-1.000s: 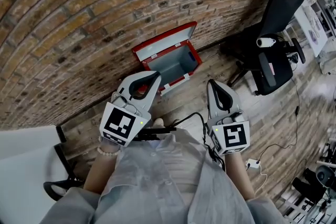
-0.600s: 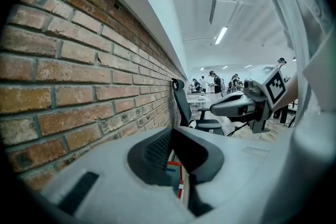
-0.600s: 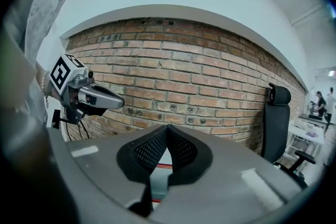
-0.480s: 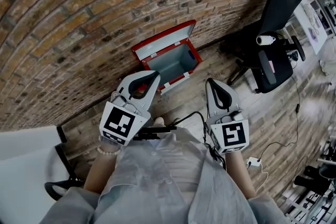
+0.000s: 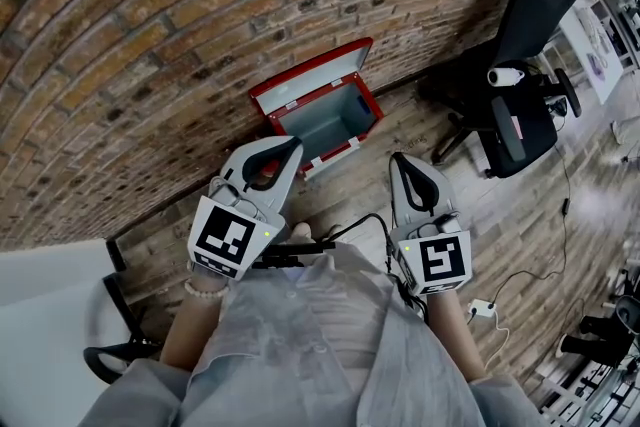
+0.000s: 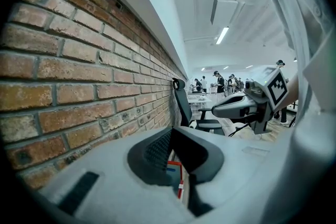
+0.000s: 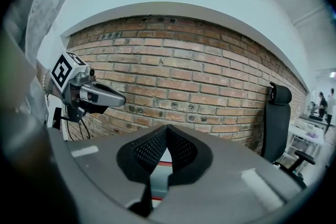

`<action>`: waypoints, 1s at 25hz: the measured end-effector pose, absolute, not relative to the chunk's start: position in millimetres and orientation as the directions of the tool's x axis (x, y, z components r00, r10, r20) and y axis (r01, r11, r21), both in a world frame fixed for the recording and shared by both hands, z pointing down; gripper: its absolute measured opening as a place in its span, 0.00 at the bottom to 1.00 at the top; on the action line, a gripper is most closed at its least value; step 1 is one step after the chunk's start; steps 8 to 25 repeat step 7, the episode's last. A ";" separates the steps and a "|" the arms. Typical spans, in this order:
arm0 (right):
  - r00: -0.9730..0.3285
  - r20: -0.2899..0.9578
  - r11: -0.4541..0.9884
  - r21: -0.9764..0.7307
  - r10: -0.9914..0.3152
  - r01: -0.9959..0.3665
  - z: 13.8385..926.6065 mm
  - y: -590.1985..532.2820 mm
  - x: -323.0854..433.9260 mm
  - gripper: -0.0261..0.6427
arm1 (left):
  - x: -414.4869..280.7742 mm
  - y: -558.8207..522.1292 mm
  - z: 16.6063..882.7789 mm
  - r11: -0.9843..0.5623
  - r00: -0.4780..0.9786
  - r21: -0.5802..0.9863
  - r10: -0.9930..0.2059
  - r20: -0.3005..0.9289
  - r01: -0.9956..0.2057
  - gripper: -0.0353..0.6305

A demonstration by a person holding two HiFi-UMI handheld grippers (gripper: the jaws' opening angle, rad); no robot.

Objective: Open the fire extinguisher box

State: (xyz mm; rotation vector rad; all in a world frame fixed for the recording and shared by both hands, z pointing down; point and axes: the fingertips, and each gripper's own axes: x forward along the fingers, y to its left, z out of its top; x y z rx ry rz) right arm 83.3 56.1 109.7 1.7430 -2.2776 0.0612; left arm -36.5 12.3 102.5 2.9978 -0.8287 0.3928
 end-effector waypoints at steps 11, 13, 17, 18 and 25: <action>-0.248 0.250 0.288 0.139 -0.936 -0.947 112.6 54.1 82.2 0.05 | -38.3 5.7 105.3 -0.856 0.821 -0.074 -0.513 0.252 -0.512 0.05; -0.248 0.250 0.288 0.139 -0.936 -0.947 112.6 54.1 82.2 0.05 | -38.3 5.7 105.3 -0.856 0.821 -0.074 -0.513 0.252 -0.512 0.05; -0.248 0.250 0.288 0.139 -0.936 -0.947 112.6 54.1 82.2 0.05 | -38.3 5.7 105.3 -0.856 0.821 -0.074 -0.513 0.252 -0.512 0.05; -0.248 0.250 0.288 0.139 -0.936 -0.947 112.6 54.1 82.2 0.05 | -38.3 5.7 105.3 -0.856 0.821 -0.074 -0.513 0.252 -0.512 0.05; -0.248 0.250 0.288 0.139 -0.936 -0.947 112.6 54.1 82.2 0.05 | -38.3 5.7 105.3 -0.856 0.821 -0.074 -0.513 0.252 -0.512 0.05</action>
